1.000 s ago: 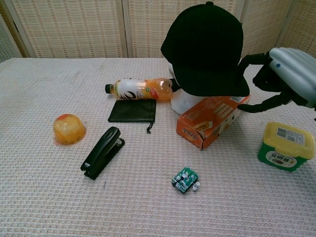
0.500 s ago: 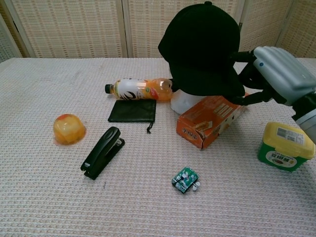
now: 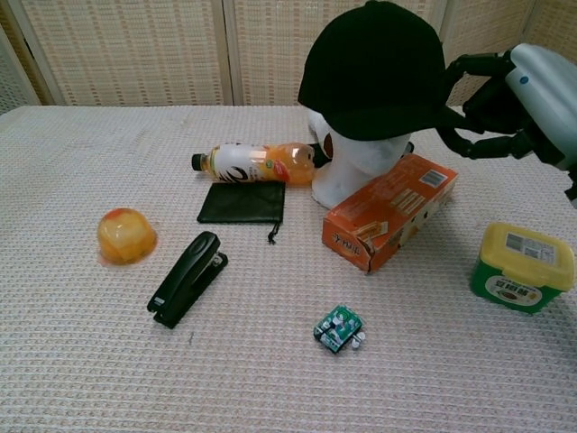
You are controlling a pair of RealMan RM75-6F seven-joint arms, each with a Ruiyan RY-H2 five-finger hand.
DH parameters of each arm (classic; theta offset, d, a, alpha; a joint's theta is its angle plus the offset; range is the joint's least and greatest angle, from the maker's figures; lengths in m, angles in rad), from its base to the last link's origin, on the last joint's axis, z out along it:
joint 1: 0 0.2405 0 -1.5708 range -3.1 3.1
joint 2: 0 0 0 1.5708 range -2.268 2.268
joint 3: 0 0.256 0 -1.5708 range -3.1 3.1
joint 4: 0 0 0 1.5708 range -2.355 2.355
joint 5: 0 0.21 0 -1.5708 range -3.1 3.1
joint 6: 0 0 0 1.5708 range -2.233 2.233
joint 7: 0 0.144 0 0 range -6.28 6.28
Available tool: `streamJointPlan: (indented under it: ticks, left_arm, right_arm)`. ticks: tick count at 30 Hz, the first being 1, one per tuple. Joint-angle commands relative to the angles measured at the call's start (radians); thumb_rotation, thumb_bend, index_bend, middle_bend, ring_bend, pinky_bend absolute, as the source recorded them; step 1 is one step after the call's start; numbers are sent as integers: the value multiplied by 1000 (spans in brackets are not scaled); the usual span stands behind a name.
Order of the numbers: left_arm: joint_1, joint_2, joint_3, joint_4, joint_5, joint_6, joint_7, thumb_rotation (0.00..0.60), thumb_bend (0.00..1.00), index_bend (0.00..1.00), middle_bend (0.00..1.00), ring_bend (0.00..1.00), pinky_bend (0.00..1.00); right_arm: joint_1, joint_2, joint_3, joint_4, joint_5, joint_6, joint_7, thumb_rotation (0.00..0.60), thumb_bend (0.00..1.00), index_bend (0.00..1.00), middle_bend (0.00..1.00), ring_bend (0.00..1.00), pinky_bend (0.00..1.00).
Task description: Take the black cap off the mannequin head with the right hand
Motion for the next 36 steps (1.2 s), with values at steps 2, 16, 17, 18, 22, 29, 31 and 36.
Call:
streamJointPlan:
  ticks: [2,16,17,18,22,29,31,36]
  left_arm:
    - [-3,3,1,-4,0,-5,3,600,128,227,206,192,161]
    - [-10,4,1,-16,5,-10,20,600,128,228,205,193,161]
    - [-10,5,1,-17,3,-12,20,600,128,228,205,192,161]
    - [-11,5,1,-17,2,-14,21,600,128,228,205,193,161]
    - [-13,6,2,-22,3,-17,29,600,127,228,205,192,161]
    - [-20,7,2,-31,3,-25,46,600,128,227,205,192,161]
    - [-21,7,2,-34,1,-28,51,600,127,227,205,192,161]
    - [-22,10,3,-42,-3,-32,63,600,127,227,205,191,161]
  right_arm:
    - [-3,10,33,-37,37,8,12,600,956,808,1000,1000,1000]
    - [67,71,160,-160,141,-62,-4,600,974,816,1000,1000,1000]
    - [76,77,170,-158,146,-67,-10,600,973,816,1000,1000,1000]
    - [82,81,178,-157,151,-72,-13,600,973,816,1000,1000,1000]
    - [112,99,208,-144,175,-99,-23,600,975,817,1000,1000,1000]
    - [163,122,242,-75,218,-162,-30,600,979,818,1000,1000,1000]
    - [174,125,244,-46,227,-179,-27,600,980,818,1000,1000,1000]
    - [184,138,230,14,231,-199,-16,600,983,819,1000,1000,1000]
